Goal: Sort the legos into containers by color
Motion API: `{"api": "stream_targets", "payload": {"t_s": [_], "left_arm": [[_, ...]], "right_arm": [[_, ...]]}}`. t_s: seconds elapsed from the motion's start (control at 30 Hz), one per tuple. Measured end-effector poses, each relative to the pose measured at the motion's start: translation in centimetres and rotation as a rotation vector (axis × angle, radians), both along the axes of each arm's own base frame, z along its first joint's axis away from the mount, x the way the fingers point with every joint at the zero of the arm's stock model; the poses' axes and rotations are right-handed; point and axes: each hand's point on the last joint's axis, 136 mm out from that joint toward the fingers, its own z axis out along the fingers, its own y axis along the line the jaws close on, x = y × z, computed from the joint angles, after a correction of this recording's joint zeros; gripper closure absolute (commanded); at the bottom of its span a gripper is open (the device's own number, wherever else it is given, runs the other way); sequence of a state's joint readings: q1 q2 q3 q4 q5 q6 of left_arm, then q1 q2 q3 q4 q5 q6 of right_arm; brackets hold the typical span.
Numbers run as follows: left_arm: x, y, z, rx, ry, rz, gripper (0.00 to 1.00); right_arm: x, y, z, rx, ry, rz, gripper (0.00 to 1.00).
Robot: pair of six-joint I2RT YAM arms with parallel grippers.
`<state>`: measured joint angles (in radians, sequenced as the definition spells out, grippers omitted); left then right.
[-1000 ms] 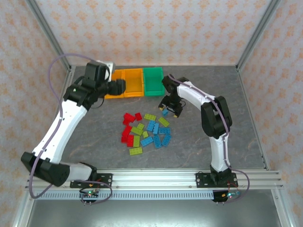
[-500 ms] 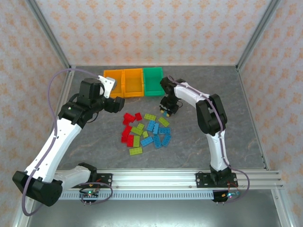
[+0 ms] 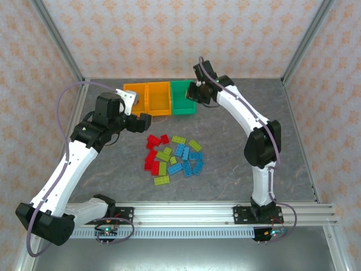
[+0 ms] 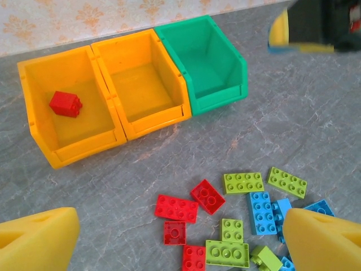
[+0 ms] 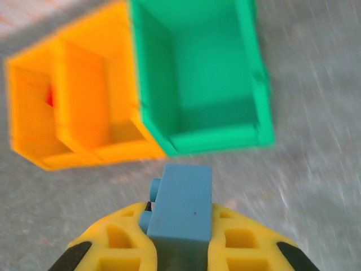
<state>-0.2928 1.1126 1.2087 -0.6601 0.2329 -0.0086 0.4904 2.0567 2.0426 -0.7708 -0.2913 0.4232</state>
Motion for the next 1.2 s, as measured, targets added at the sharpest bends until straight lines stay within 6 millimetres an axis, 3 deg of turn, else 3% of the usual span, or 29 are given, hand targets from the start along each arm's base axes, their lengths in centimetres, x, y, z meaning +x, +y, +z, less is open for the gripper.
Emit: {"api": "stream_targets", "payload": {"t_s": [0.07, 0.17, 0.27, 0.4, 0.5, 0.57, 0.73, 0.83, 0.9, 0.97, 1.07, 1.2], "left_arm": [[0.0, 0.0, 0.0, -0.017, 0.006, 0.014, 0.04], [0.0, 0.0, 0.0, -0.050, 0.020, 0.042, 0.03], [-0.2, 0.1, -0.5, -0.089, 0.043, 0.080, 0.01], [-0.7, 0.3, -2.3, -0.163, 0.102, 0.151, 0.00], [-0.7, 0.2, -3.5, -0.224, 0.141, 0.204, 0.00], [-0.9, 0.1, -4.1, -0.258, 0.168, 0.232, 0.00], [-1.0, -1.5, -5.2, -0.307, 0.228, 0.250, 0.00], [-0.8, -2.8, -6.8, -0.318, 0.293, 0.259, 0.01], [-0.8, -4.3, -8.2, -0.309, 0.347, 0.258, 0.02], [-0.6, -6.0, -9.2, -0.292, 0.393, 0.244, 0.03], [0.0, -8.9, -10.5, -0.254, 0.457, 0.217, 0.04], [1.5, -11.6, -12.7, -0.183, 0.529, 0.207, 0.04]], "right_arm": [[2.5, 1.1, 1.7, 0.000, -0.079, 0.027, 0.91], [5.9, 2.7, 1.5, -0.007, -0.138, 0.048, 0.89], [7.8, 3.5, -2.0, -0.033, -0.120, 0.062, 0.78], [8.3, 3.3, -7.7, -0.088, -0.040, 0.082, 0.64], [8.3, 3.4, -9.8, -0.106, -0.014, 0.108, 0.47], [8.2, 3.5, -10.0, -0.103, -0.009, 0.118, 0.42], [8.2, 4.0, -7.6, -0.057, -0.037, 0.124, 0.40], [7.2, 3.8, -5.2, -0.013, -0.023, 0.116, 0.38], [6.1, 3.0, -2.5, 0.029, -0.006, 0.104, 0.37], [4.3, 1.2, 0.0, 0.057, 0.015, 0.084, 0.36], [0.1, -3.3, 3.3, 0.066, 0.035, 0.029, 0.33], [-6.2, -9.4, 5.2, 0.053, 0.023, -0.069, 0.31]]}}
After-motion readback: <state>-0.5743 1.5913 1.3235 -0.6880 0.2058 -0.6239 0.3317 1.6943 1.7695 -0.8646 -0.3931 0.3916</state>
